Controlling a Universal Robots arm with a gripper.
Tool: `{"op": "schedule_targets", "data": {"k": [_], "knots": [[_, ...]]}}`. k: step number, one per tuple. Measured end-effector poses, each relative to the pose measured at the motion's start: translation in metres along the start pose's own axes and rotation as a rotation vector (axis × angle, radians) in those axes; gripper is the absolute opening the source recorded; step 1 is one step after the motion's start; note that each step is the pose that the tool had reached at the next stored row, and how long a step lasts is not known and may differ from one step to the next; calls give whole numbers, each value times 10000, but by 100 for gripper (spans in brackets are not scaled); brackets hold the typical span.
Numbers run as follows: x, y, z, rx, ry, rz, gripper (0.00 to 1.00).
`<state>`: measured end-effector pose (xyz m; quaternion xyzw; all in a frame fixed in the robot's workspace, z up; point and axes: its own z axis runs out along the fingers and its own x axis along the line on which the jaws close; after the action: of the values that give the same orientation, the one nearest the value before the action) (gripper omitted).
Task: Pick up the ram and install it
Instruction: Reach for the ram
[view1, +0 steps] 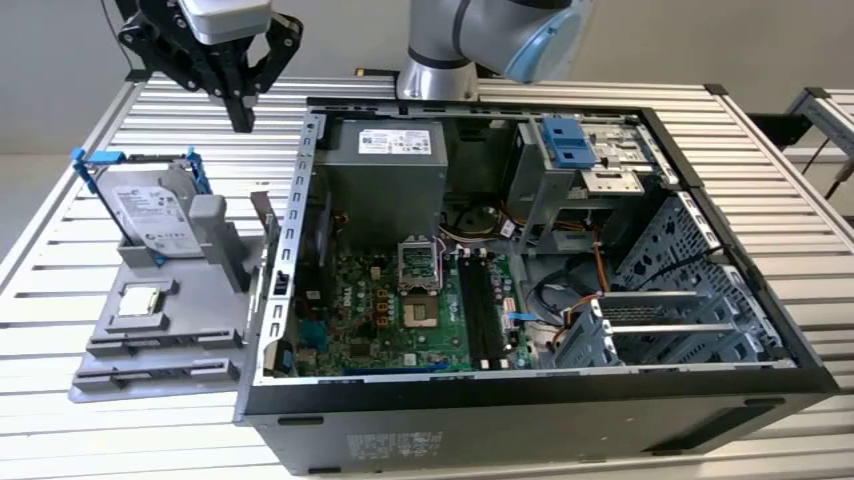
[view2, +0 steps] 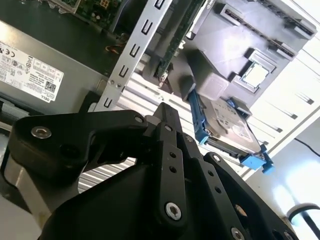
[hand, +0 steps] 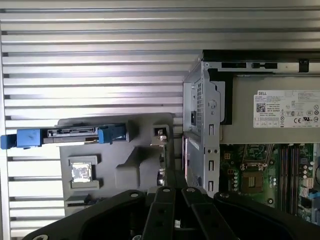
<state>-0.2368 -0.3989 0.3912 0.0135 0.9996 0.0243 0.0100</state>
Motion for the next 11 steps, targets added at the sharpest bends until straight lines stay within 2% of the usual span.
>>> {"op": "schedule_targets", "data": {"k": [11], "knots": [[278,-7,-5,-5,11,-232,0]]}}
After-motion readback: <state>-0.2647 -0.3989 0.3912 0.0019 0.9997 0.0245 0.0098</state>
